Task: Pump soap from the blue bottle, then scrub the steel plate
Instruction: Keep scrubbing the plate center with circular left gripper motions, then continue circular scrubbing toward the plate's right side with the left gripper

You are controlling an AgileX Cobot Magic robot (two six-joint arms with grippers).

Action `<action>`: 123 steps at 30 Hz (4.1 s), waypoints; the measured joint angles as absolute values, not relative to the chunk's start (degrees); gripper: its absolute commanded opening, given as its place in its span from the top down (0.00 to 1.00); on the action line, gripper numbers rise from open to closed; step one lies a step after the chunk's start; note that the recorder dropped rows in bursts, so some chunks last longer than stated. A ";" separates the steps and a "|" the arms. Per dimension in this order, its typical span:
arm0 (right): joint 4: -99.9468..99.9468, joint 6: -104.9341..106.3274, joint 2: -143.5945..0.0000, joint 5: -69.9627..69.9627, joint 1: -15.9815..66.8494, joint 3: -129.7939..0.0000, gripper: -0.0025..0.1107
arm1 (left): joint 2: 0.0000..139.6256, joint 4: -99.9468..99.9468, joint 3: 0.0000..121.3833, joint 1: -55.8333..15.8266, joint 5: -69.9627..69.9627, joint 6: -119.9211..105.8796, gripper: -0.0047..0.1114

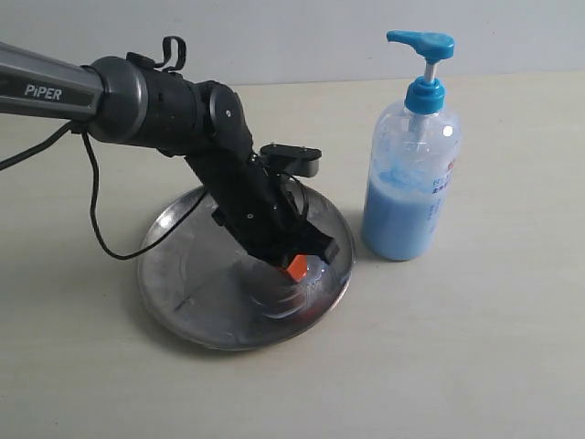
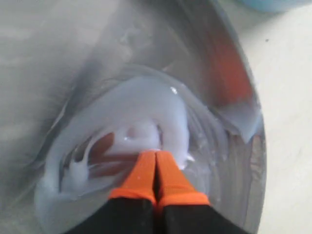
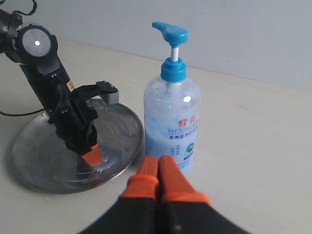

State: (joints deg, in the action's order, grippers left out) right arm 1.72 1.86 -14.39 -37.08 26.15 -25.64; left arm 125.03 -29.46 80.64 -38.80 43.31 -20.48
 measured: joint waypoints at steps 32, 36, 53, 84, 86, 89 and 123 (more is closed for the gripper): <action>1.72 1.86 -14.39 -37.08 26.15 -25.64 0.98 | 125.25 -21.32 80.96 -38.71 38.23 -16.04 0.96; 1.72 1.86 -14.39 -37.08 26.15 -25.64 0.98 | 125.25 -21.92 80.96 -38.71 38.46 -16.04 0.96; 1.72 1.86 -14.39 -36.98 26.15 -25.64 0.98 | 125.25 -23.59 80.84 -40.87 36.59 -17.85 0.96; 1.72 1.86 -14.39 -36.98 26.15 -25.64 0.98 | 124.39 -10.30 81.18 -42.06 43.19 -13.85 0.96; 1.72 1.86 -14.39 -36.98 26.15 -25.64 0.98 | 124.39 -10.45 81.18 -42.87 41.35 -13.85 0.96; 1.72 1.86 -14.39 -36.98 26.15 -25.64 0.98 | 124.51 -11.57 81.18 -44.23 39.55 -14.36 0.96; 1.72 1.86 -14.39 -36.98 26.15 -25.64 0.98 | 124.55 -12.95 81.27 -36.12 47.90 -11.64 0.96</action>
